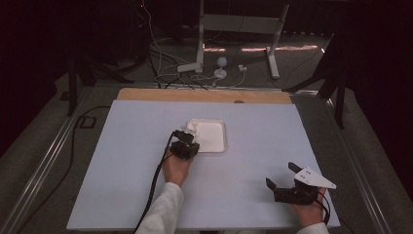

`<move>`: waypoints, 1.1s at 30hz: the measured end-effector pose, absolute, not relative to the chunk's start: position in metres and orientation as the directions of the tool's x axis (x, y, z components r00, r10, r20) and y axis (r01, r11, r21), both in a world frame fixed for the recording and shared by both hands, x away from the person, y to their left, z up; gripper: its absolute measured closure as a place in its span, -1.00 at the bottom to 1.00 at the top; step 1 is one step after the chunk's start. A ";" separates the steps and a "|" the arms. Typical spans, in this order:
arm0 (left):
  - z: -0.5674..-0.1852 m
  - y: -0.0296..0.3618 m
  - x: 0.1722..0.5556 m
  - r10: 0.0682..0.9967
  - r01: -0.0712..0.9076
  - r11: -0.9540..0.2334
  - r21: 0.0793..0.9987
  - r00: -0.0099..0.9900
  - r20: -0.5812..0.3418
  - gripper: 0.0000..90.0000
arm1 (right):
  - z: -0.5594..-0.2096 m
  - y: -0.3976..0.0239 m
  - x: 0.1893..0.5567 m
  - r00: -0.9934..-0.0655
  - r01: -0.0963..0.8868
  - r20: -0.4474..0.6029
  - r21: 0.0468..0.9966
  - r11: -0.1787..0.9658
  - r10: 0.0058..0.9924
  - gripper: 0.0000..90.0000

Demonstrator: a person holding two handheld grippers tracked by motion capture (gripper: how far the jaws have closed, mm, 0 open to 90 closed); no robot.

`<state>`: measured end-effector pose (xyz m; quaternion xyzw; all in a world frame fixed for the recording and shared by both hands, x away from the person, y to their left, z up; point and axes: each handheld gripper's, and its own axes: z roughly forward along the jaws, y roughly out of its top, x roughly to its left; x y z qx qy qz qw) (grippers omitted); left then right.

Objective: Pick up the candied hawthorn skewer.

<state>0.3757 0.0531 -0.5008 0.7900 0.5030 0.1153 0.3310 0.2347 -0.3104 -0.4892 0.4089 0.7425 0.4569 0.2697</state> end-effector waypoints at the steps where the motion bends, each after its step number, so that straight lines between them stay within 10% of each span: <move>1: -0.502 0.053 0.377 0.870 0.726 -0.272 0.632 0.466 -0.161 0.81 | -0.489 -0.310 0.235 -0.521 0.361 -0.027 0.899 0.248 0.853 -1.00; 33: -0.485 0.101 0.347 0.851 0.676 -0.195 0.711 0.477 -0.221 1.00 | -0.490 -0.309 0.237 -0.521 0.365 -0.013 0.900 0.237 0.853 -1.00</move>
